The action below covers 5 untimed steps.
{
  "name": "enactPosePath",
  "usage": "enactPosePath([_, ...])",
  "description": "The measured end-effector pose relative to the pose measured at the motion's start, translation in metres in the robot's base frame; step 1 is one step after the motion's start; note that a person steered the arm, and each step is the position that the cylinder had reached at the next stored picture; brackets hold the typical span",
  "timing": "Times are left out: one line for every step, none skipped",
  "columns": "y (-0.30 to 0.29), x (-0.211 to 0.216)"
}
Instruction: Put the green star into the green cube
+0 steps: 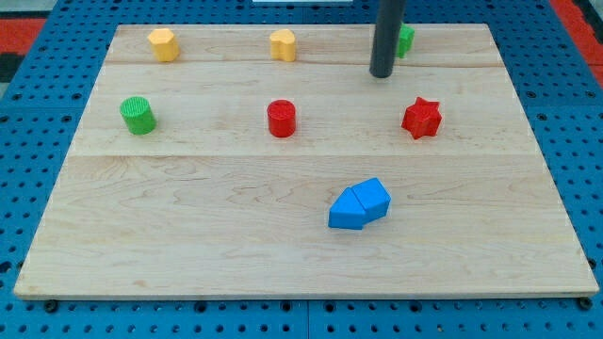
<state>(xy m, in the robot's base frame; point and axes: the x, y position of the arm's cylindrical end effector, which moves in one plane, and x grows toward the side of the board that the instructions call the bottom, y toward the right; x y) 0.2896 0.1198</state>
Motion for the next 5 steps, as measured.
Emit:
enactPosePath([0.039,-0.03])
enactPosePath([0.079,-0.055])
enactPosePath([0.079,-0.081])
enactPosePath([0.056,-0.081])
enactPosePath([0.03,-0.068])
